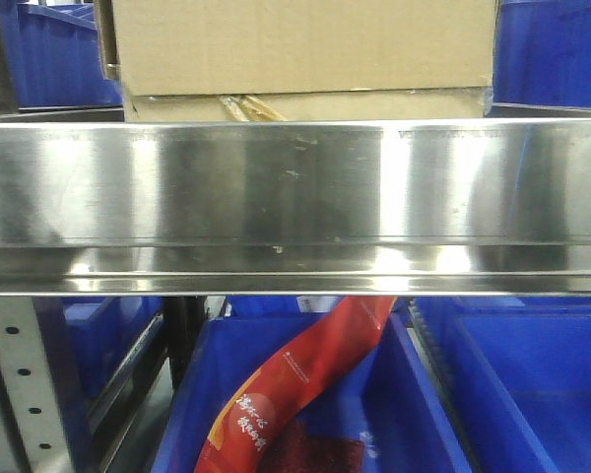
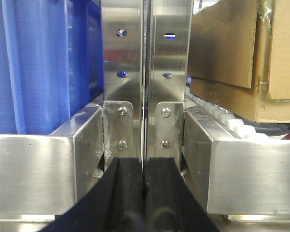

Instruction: Stack two boxes on right shelf middle

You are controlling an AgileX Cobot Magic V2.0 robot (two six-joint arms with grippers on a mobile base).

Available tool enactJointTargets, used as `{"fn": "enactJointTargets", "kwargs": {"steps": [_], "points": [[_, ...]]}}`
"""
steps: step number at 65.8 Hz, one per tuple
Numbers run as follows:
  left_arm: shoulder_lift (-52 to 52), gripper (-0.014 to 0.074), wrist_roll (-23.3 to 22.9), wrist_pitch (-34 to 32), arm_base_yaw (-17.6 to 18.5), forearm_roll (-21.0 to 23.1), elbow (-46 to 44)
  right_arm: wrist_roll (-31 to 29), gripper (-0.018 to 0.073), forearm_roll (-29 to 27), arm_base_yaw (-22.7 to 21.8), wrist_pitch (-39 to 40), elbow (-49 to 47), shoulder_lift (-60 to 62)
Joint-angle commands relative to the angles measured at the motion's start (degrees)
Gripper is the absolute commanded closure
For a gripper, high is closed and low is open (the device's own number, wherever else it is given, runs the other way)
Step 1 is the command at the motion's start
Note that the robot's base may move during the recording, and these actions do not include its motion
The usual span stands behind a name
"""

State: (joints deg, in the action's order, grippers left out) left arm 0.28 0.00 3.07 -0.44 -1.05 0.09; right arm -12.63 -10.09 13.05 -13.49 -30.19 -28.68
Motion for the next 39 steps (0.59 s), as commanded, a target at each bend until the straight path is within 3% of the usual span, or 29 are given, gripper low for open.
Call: {"fn": "enactJointTargets", "kwargs": {"steps": [1, 12, 28, 39], "points": [[-0.3, 0.0708, 0.0, -1.3, -0.2, 0.2, -0.1, -0.3, 0.0721, 1.5, -1.3, 3.6, 1.6, 1.8], [-0.3, 0.0708, 0.0, -1.3, -0.2, 0.2, -0.1, 6.7, 0.0721, 5.9, -5.8, 6.4, 8.2, 8.0], [-0.3, 0.0708, 0.0, -1.3, -0.2, 0.2, -0.1, 7.2, 0.0721, 4.8, -11.7, 9.8, 23.8, 21.7], [-0.3, 0.0708, 0.0, -1.3, -0.2, 0.2, -0.1, 7.2, 0.0721, 4.8, -11.8, 10.6, 30.2, 28.7]]}}
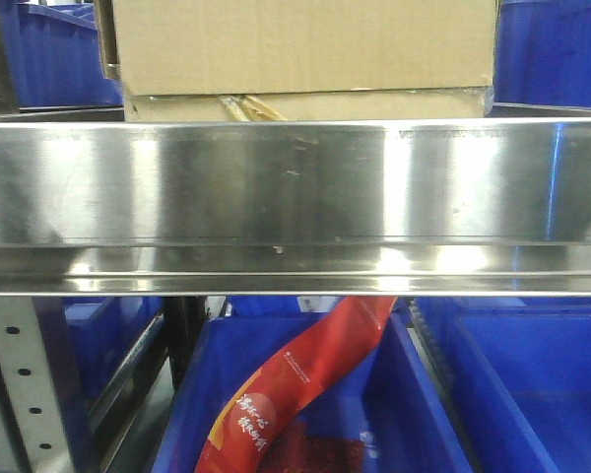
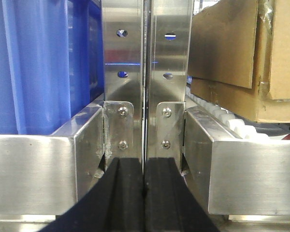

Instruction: Stack two boxes on right shelf middle

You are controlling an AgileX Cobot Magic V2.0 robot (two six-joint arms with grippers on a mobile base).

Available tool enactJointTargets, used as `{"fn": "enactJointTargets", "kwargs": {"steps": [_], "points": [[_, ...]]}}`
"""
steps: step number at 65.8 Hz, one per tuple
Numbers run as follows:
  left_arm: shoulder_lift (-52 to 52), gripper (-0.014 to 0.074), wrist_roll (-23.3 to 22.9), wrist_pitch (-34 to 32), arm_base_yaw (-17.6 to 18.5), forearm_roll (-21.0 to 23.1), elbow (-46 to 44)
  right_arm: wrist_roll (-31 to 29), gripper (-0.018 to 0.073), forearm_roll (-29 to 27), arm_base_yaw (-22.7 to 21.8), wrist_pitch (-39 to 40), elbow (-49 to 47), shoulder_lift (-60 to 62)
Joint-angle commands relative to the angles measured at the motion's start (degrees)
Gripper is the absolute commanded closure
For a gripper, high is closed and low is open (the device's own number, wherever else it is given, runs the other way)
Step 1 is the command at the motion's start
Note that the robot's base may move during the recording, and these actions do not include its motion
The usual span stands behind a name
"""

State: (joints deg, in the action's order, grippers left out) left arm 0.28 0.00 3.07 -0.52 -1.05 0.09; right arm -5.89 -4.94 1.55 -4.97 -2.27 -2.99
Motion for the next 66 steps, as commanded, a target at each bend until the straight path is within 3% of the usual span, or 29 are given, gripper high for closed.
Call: {"fn": "enactJointTargets", "kwargs": {"steps": [1, 66], "points": [[-0.3, 0.0708, 0.0, -1.3, -0.1, 0.2, -0.1, 0.4, 0.0721, -0.4, -0.3, 2.1, 2.3, 3.0], [-0.3, 0.0708, 0.0, -1.3, -0.1, 0.2, -0.1, 0.4, 0.0721, -0.4, -0.3, 2.5, 2.3, 3.0]]}}
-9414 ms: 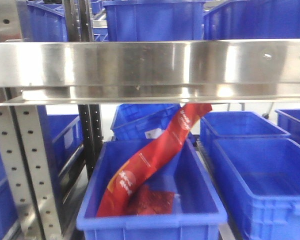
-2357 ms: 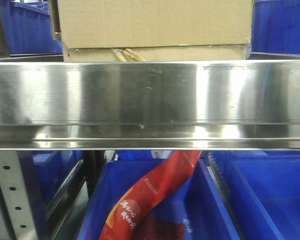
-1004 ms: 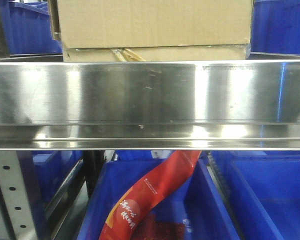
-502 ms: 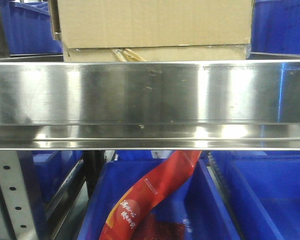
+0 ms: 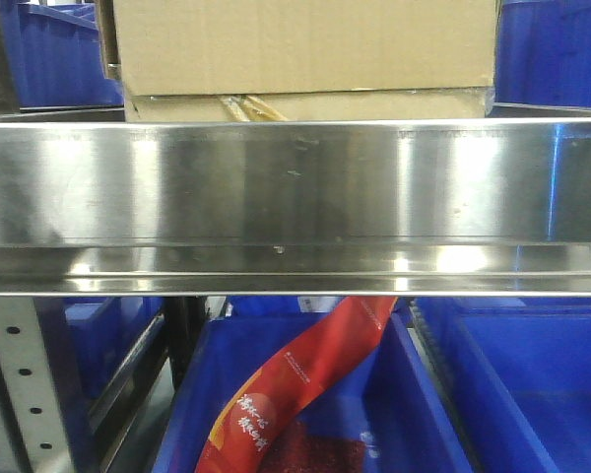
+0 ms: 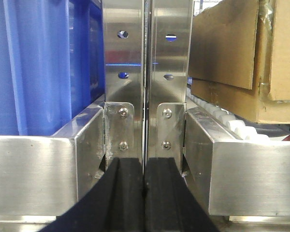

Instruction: Stack two boxes on right shelf middle

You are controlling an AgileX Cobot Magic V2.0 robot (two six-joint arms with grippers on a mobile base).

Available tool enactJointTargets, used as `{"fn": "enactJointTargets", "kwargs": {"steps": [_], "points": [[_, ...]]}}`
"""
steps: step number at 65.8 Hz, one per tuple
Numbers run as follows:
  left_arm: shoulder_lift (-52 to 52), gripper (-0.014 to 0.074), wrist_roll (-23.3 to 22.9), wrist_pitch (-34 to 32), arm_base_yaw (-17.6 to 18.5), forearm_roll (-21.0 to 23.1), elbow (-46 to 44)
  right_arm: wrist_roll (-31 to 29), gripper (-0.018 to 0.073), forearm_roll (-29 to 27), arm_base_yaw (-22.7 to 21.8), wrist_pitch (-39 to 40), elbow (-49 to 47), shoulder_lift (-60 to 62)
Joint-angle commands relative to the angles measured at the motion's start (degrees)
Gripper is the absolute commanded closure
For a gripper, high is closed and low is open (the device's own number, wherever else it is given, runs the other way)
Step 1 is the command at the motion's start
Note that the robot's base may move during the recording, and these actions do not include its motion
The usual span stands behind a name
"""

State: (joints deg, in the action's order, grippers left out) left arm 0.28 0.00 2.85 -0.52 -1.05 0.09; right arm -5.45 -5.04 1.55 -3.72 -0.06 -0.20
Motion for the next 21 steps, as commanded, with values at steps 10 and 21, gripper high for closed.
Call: {"fn": "enactJointTargets", "kwargs": {"steps": [10, 21], "points": [[-0.3, 0.0708, 0.0, -1.0, -0.1, 0.2, -0.1, 0.0, 0.0721, -0.3, -0.3, 1.3, 0.1, 0.2], [-0.3, 0.0708, 0.0, -1.0, -0.1, 0.2, -0.1, 0.0, 0.0721, -0.3, -0.3, 1.3, 0.1, 0.2]]}}
